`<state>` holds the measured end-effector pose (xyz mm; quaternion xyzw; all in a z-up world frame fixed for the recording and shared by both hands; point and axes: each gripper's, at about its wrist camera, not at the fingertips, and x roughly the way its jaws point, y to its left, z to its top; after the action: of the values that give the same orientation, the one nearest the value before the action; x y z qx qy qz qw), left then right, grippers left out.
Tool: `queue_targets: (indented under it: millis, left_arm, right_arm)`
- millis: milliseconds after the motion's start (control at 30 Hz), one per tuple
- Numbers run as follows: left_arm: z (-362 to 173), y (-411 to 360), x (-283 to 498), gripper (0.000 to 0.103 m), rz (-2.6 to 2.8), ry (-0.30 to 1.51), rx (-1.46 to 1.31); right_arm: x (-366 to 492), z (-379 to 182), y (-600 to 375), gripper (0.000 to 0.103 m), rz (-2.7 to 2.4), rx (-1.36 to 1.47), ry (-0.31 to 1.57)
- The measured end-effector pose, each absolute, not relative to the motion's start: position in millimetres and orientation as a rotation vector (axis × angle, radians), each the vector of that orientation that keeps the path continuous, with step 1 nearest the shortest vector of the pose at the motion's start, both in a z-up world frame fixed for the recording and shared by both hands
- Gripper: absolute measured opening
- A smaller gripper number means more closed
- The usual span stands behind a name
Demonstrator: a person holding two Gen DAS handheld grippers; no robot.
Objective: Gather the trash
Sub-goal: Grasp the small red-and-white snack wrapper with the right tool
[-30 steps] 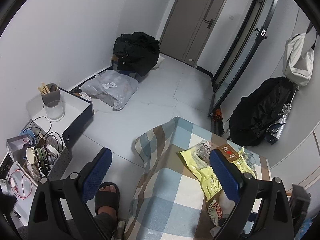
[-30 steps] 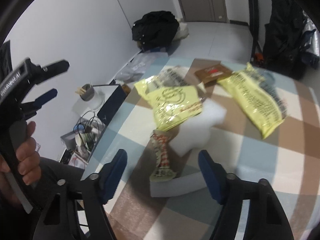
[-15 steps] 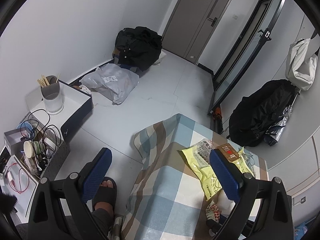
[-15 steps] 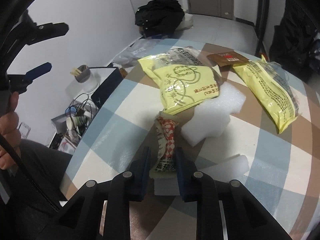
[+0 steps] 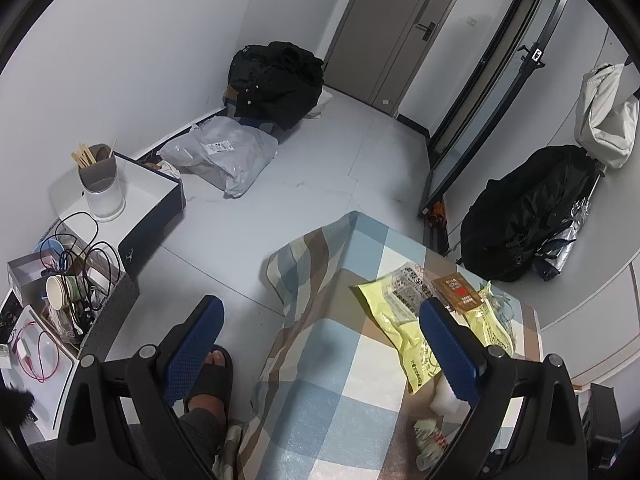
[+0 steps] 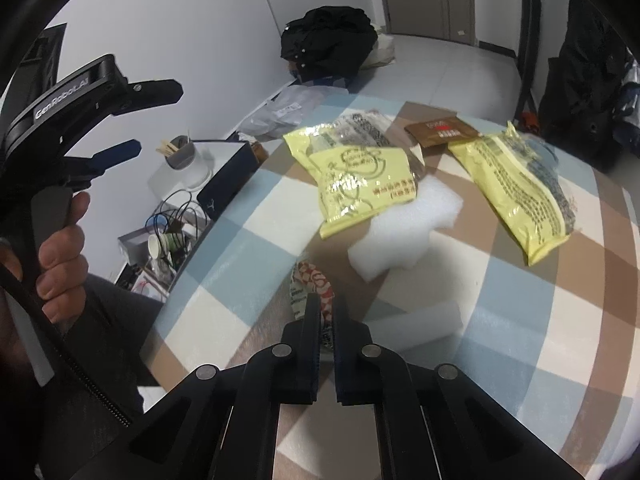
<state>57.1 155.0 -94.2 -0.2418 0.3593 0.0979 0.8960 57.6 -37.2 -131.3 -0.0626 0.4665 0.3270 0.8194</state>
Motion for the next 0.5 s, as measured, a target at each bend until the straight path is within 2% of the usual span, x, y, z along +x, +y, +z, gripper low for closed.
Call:
queue_targets:
  millis: [100,300,500]
  left_arm:
    - [-95,154,56,0.097,0.205,0.749,-0.498]
    - [-96,159,57,0.097,0.209,0.756,-0.521]
    - [-95,166,57,0.097,0.216,0.75,-0.547]
  right_arm:
    - [58,-137,-36,0.011,0.721,-0.141,1.03]
    - [62,-135,-25,0.047,0.753,-0.174,1.022]
    - [72,-140,-4,0.049,0.776,-0.218,1.039]
